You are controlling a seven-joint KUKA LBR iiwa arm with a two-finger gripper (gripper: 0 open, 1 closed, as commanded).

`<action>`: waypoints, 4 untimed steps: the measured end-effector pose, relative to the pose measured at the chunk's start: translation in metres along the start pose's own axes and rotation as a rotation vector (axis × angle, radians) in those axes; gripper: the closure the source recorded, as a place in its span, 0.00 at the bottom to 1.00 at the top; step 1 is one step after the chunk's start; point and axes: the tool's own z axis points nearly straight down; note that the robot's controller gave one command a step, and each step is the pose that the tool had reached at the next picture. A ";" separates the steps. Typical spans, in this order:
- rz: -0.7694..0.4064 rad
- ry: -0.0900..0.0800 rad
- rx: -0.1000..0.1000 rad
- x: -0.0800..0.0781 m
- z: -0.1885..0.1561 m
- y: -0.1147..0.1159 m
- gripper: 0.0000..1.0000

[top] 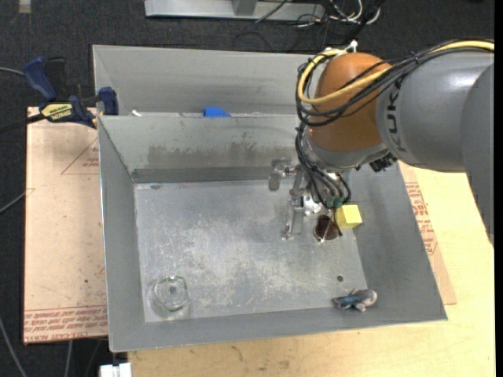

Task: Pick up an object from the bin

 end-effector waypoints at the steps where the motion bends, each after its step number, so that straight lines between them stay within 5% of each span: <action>1: 0.000 -0.008 0.000 -0.002 -0.005 0.000 0.00; 2: -0.116 -0.013 0.001 -0.025 0.045 -0.058 0.00; 3: -0.148 -0.006 0.001 -0.024 0.038 -0.073 0.00; 4: -0.333 -0.011 0.002 -0.038 0.034 -0.096 0.00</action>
Offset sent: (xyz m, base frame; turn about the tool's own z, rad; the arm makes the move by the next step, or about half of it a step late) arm 0.0313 -0.0822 -0.0679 -0.1570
